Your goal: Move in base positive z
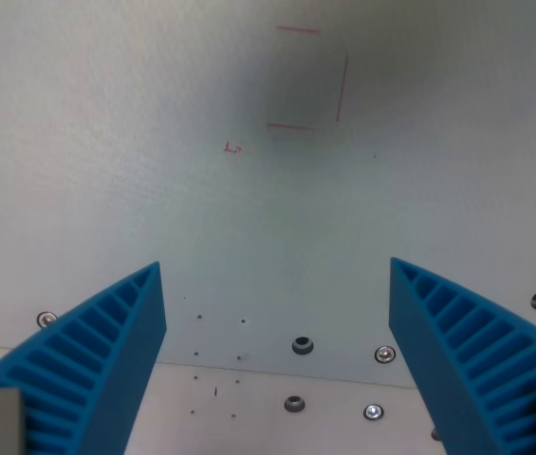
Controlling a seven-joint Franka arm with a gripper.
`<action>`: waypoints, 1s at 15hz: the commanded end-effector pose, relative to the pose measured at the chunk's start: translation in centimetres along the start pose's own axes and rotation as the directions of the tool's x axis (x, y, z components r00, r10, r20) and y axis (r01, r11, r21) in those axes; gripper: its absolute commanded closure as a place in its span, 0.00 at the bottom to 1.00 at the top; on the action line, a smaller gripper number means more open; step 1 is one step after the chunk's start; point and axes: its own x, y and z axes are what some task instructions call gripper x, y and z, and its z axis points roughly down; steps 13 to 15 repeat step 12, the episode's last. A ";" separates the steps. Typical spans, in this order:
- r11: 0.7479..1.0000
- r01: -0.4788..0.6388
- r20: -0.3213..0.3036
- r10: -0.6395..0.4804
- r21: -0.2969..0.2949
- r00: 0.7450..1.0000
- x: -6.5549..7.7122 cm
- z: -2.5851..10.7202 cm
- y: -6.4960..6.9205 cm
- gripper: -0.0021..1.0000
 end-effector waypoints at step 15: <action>1.000 0.000 -0.004 0.000 -0.001 1.000 0.0 -6.2 0.1 0.00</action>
